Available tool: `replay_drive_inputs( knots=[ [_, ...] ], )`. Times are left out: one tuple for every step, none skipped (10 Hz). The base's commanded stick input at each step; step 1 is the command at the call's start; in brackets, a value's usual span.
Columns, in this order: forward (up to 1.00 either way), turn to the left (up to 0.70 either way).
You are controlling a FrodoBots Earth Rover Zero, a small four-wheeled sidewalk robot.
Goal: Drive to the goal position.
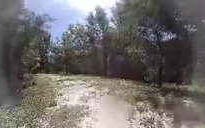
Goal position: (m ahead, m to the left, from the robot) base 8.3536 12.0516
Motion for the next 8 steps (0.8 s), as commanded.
replay_drive_inputs(
  knots=[
    [0.7,0.01],
    [0.7,0.21],
    [0.7,0.35],
    [0.7,0.09],
    [0.7,0.0],
    [0.7,0.0],
    [0.7,0.0],
    [0.7,0.06]
  ],
)
